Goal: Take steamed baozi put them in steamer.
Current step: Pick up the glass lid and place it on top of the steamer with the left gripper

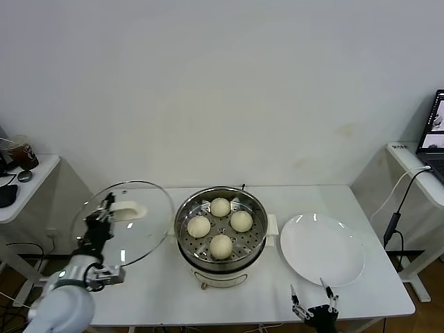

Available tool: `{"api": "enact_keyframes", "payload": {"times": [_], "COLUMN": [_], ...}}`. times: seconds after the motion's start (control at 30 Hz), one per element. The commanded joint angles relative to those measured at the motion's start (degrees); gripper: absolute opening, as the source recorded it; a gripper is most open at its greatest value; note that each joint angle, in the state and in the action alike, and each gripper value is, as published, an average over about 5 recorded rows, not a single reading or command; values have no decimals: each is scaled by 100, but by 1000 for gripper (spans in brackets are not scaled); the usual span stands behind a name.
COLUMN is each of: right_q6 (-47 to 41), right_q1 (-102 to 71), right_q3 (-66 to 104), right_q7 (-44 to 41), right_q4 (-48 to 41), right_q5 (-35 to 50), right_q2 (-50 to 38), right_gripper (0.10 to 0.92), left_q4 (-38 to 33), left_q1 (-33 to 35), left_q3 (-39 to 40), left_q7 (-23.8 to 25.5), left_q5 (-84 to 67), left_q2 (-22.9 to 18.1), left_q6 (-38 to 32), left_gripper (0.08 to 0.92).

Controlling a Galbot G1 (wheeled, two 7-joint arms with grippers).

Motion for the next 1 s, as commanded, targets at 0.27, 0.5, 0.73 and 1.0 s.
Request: {"api": "enact_keyframes", "payload": {"times": [0.27,0.5,0.73,1.0], "right_q6": [93,89,104,105], "right_q1": [217,233,231,247], "right_q3": [-135,-125,-121,-137], "right_q7": [127,130,126,121], "right_q4": [-239,-216,-212,-243], "right_q5": [-535,-531,-530,-524], "right_q2": [253,253,245,236], "right_gripper": [823,823,823,823], "left_q4": [84,502,1071,1367], "left_q1": [-3027,-3199,-3150,-3102], "left_q3": [3826,4197,4214,4141], "left_q7": [1266,1518,1559,1605], "left_q5": [954,1535,2047,2353], "left_q2": [-851,-1386,-1737,-2040], "left_q6": [1432,1469,1473,1476], "left_gripper": [173,173,173,173]}}
